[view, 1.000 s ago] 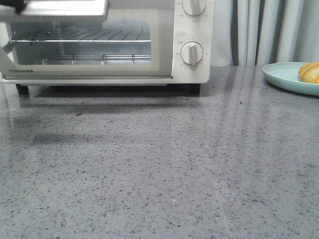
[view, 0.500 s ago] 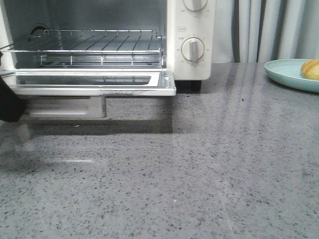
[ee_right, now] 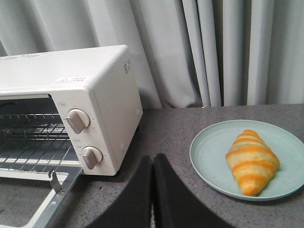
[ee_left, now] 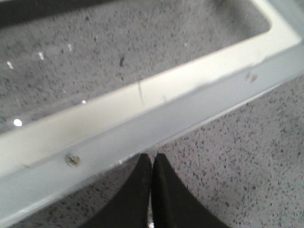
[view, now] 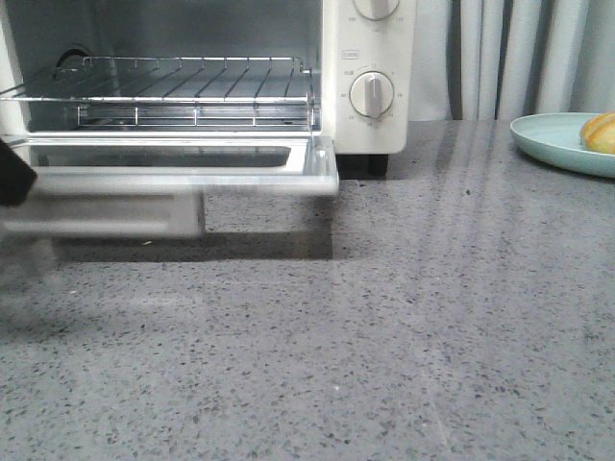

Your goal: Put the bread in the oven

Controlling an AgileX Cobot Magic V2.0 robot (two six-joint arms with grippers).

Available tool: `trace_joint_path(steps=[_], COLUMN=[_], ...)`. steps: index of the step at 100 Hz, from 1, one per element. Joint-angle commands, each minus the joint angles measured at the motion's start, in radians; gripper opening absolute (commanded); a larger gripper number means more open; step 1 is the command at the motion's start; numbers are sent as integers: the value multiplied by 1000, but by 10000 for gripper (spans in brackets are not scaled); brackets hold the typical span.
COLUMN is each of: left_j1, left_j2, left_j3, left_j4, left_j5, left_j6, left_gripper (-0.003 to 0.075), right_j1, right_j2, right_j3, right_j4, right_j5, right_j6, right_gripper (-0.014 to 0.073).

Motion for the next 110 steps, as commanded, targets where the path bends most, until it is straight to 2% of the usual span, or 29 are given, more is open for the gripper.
trace_joint_path(steps=[1,21,37,52,62,74,81,110], left_j1=[7,7,7,7,7,7,7,7], left_j2=[-53,-137,-268,-417,-492,-560,-584,-595], left_j3=[-38,-38,-38,-38,-38,-38,-38,-38], left_j4=[-24,-24,-24,-24,-24,-22,-22,-24], left_j5=[-41,-25,-97,-130,-130,-130,-128,-121], left_j6=[-7,-7,-7,-7,-7,-7,-7,-7], left_gripper=[-22,-22,-22,-22,-22,-22,-22,-22], right_j1=[-3,-3,-3,-66,-137,-181,-183,-232], right_j2=[7,14,95,246,364,503,590,860], right_j3=[-31,-31,-36,-150,-270,-408,-470,-514], right_j4=[-9,-21,-147,-204,-204,-195,-193,-204], right_j5=[-58,-54,-35,50,109,213,267,179], right_j6=[-17,-17,-15,132,132,132,132,132], right_gripper=[-69,-69,-69,-58,46,279,356,359])
